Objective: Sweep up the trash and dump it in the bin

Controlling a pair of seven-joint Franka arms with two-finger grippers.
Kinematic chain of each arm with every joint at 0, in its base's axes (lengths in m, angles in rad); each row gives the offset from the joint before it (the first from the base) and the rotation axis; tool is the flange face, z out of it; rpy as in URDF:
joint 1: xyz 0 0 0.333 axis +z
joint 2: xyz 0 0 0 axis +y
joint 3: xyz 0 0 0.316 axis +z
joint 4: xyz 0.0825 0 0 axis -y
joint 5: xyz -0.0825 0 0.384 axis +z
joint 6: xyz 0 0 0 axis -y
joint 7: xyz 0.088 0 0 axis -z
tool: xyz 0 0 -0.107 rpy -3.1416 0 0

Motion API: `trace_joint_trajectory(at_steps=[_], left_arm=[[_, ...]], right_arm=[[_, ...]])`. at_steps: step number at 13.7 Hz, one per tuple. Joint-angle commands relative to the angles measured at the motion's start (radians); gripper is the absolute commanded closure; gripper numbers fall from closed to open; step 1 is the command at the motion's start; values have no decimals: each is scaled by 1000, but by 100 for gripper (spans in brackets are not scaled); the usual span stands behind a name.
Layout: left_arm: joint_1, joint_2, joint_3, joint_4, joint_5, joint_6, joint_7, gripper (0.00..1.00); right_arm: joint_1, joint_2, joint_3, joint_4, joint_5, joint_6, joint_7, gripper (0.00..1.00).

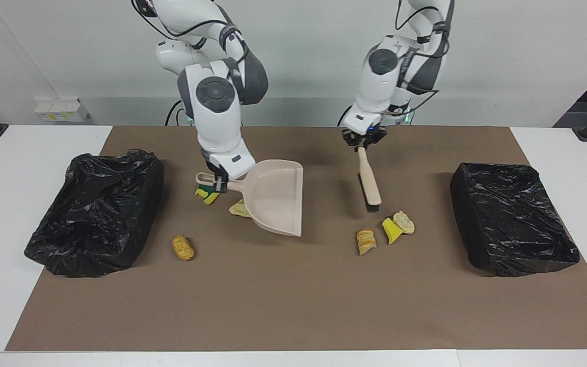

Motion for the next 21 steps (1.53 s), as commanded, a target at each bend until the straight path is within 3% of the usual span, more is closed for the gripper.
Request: trace_joint_trajectory(at_steps=[1, 6, 9, 14, 17, 21], left_arm=[[126, 48, -14, 73, 48, -29, 108, 100], [353, 226, -14, 277, 79, -15, 441, 100], [384, 319, -16, 268, 90, 121, 521, 100], [285, 358, -21, 199, 80, 193, 389, 100], [191, 326, -25, 132, 54, 204, 344, 100], [41, 303, -25, 113, -21, 219, 348, 100]], right_arm=[[63, -24, 3, -71, -46, 62, -12, 100], [126, 63, 3, -78, -101, 151, 159, 100], [161, 88, 3, -84, -162, 180, 291, 100], [167, 84, 3, -94, -170, 183, 308, 100], [167, 84, 5, -95, -169, 183, 309, 100], [167, 84, 5, -95, -169, 183, 309, 100]])
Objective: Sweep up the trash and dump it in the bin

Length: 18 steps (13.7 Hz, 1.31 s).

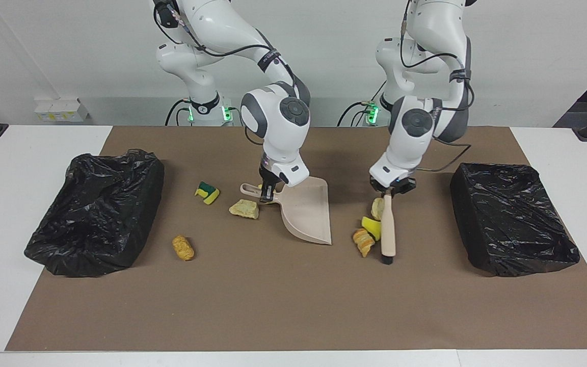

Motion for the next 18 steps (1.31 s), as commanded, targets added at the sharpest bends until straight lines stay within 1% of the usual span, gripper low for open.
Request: trace_joint_trajectory(at_steps=[1, 2, 3, 4, 6, 7, 8, 10, 12, 13, 14, 15, 16, 18], left_arm=[[-94, -41, 13, -47, -56, 33, 3, 100], [-130, -49, 13, -50, -68, 27, 2, 100], [-156, -52, 12, -50, -106, 25, 8, 100], [-173, -51, 12, -43, -152, 25, 14, 100], [-200, -54, 10, -32, -186, 23, 31, 100], [-191, -69, 10, -23, -189, 16, 31, 100], [-187, -105, 15, -15, -212, -1, 29, 100], [-150, -162, 25, -11, -232, -71, -9, 100], [-75, -205, 28, 3, -206, -172, -119, 100], [-50, -209, 27, 6, -115, -220, -204, 100], [-17, -219, 27, -7, -74, -234, -269, 100], [26, -230, 27, -30, -74, -239, -302, 100], [65, -256, 27, -64, -74, -248, -308, 100], [80, -293, 25, -180, -74, -234, -311, 100]], right_arm=[[-1, -14, 4, -19, -24, 18, 31, 100], [-2, -12, 4, -19, -23, 18, 32, 100], [-2, -12, 4, -19, -21, 23, 32, 100], [-2, -12, 4, -19, -21, 24, 31, 100], [-2, -12, 4, -19, -20, 24, 31, 100], [-2, -12, 4, -20, -18, 24, 32, 100], [-2, -12, 4, -20, -18, 24, 31, 100], [-2, -12, 4, -20, -18, 24, 31, 100], [-2, -12, 4, -20, -18, 24, 32, 100], [-2, -12, 4, -20, -18, 24, 31, 100], [-4, -12, 4, -20, -17, 24, 31, 100], [-4, -12, 4, -20, -17, 26, 32, 100], [-4, -12, 4, -22, -18, 26, 31, 100], [-7, -12, 4, -22, -18, 26, 31, 100]])
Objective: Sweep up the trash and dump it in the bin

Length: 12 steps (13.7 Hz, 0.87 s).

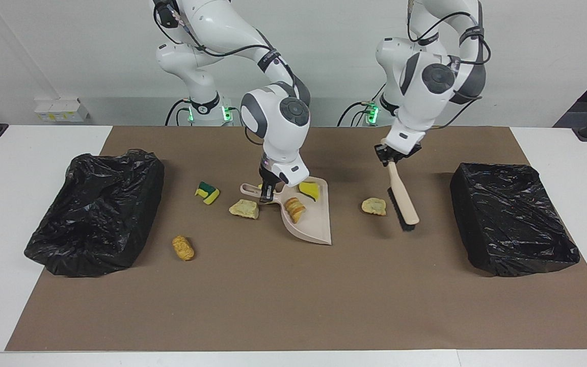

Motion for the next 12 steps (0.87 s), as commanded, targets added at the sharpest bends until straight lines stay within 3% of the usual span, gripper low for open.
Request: trace_joint_trajectory(at_steps=[1, 5, 9, 12], left_arm=[[4, -66, -16, -156, 13, 35, -43, 100], [-132, -35, -19, -232, 9, 213, -58, 100], [-289, -1, -21, -222, -111, 368, -43, 100], [-395, 0, -22, -199, -140, 390, 6, 100]], right_arm=[[-7, -12, 4, -21, -17, 25, 31, 100], [-7, -12, 4, -24, -17, 25, 31, 100], [-8, -12, 4, -24, -14, 25, 31, 100], [-10, -12, 4, -26, -14, 25, 31, 100]])
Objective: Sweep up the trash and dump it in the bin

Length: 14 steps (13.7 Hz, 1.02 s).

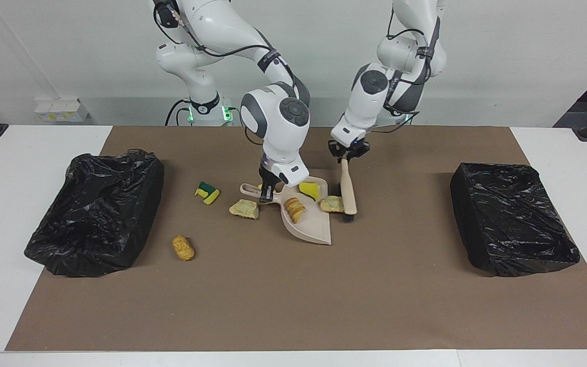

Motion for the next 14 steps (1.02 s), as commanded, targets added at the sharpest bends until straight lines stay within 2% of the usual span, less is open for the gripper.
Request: trace_joint_trajectory(at_steps=[1, 5, 8, 12, 14], left_arm=[[-60, 2, 14, 26, -32, 23, 73, 100], [-40, 20, 23, 52, -32, 20, 41, 100], [30, 20, 27, 92, 4, -1, -12, 100], [81, 12, 27, 240, 136, -231, -112, 100], [81, -6, 27, 262, 153, -331, -114, 100]], right_arm=[[-9, -12, 4, -23, -14, 24, 30, 100], [-9, -14, 6, -23, -12, 24, 30, 100], [-11, -15, 6, -31, -7, 24, 29, 100], [-12, -18, 6, -37, -4, 24, 29, 100], [-15, -18, 6, -39, -3, 24, 24, 100]])
